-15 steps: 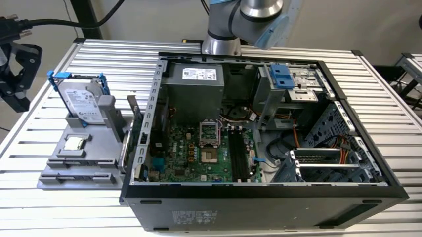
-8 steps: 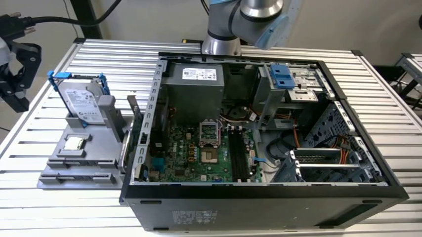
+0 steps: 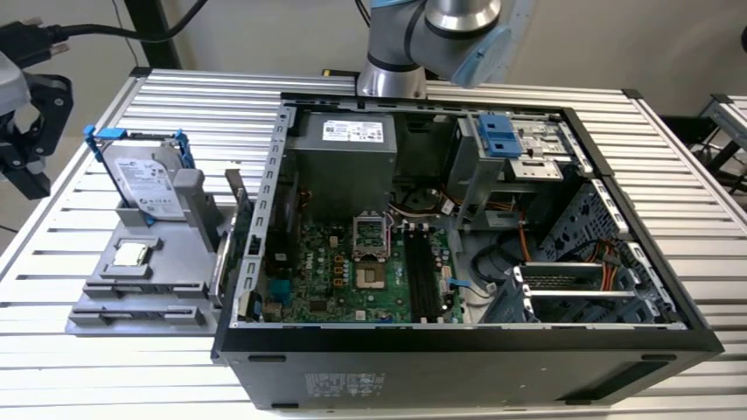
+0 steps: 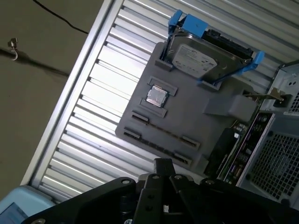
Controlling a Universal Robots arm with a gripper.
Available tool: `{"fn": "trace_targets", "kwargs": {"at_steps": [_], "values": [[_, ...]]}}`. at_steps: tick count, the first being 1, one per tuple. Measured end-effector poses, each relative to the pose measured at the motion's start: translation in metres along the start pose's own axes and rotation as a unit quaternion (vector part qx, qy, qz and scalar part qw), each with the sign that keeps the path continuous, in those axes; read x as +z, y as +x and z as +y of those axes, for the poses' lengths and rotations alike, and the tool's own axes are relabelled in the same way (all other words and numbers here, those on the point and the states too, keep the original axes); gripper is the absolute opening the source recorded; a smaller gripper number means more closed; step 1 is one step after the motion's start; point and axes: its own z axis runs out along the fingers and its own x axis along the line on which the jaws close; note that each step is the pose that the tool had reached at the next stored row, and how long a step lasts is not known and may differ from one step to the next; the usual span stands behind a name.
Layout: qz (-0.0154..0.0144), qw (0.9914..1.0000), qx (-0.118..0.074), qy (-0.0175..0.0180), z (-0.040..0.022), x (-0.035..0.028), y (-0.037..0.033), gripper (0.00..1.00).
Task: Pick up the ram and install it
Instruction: 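Pick up the ram and move it above insertion slot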
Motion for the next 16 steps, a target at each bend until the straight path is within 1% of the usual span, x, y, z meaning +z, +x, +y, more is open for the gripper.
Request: {"fn": "trace_targets", "kwargs": {"at_steps": [5,8,10,13,16], "values": [[0.001,0.99981,-0.019,-0.0003,0.0001,0.0,0.0002,0.0],[0.0019,0.99932,-0.037,-0.0006,0.0002,0.0,0.0002,0.0],[0.0027,0.99863,-0.052,-0.0008,0.0002,0.0,0.0003,0.0],[0.0038,0.99726,-0.074,-0.0011,0.0002,0.0,0.0004,0.0],[0.0046,0.99596,-0.09,-0.0014,0.0002,0.0,0.0005,0.0]]}}
